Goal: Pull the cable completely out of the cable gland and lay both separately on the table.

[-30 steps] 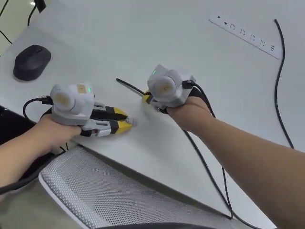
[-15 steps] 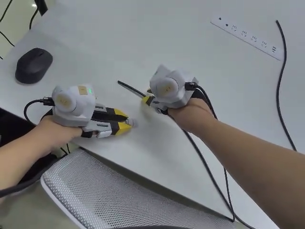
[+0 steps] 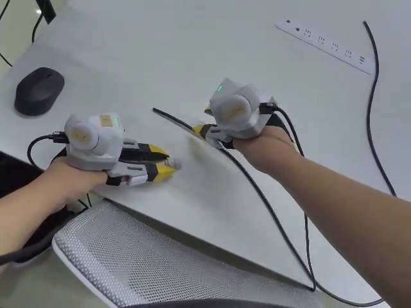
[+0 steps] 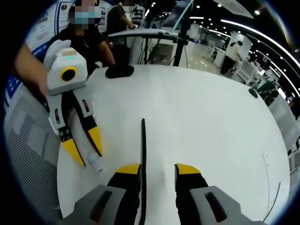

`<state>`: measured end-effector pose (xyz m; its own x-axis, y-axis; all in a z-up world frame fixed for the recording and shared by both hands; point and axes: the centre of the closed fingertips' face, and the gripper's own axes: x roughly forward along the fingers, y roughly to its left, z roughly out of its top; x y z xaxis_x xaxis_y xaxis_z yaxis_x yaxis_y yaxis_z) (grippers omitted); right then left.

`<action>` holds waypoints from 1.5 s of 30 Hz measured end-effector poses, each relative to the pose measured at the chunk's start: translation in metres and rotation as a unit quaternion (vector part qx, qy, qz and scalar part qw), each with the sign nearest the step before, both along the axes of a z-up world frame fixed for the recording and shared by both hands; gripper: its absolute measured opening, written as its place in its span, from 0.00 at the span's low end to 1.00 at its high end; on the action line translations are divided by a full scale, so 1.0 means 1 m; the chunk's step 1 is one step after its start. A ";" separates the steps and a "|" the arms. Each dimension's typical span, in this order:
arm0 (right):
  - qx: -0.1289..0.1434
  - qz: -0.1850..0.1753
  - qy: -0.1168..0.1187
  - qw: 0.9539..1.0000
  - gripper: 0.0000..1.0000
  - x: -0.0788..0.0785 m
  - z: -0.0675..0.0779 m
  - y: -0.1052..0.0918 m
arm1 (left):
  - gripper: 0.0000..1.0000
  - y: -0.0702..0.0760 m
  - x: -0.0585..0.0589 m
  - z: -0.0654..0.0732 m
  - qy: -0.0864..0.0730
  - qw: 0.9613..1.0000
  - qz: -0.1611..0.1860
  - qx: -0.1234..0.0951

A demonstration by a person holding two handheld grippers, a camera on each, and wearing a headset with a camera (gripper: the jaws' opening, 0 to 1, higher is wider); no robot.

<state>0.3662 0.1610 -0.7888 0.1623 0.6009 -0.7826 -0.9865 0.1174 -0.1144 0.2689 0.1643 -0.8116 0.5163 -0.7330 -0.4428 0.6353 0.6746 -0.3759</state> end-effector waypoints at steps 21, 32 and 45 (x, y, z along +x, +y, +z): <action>0.059 -0.072 0.000 0.996 0.45 0.003 0.068 -0.078 | 0.38 -0.002 -0.007 0.027 0.015 1.000 0.002 0.015; 0.120 -0.136 0.009 0.983 0.54 -0.023 0.105 -0.131 | 0.47 -0.013 -0.018 0.058 0.013 1.000 -0.007 0.015; 0.185 -0.201 0.031 0.961 0.73 -0.069 0.116 -0.198 | 0.61 -0.021 -0.029 0.081 -0.008 0.999 -0.016 0.027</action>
<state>0.2969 -0.0369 -0.6731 0.3991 0.7386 -0.5434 -0.8565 0.5118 0.0666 0.2395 0.1430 -0.7305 0.5010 -0.7242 -0.4740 0.6619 0.6734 -0.3292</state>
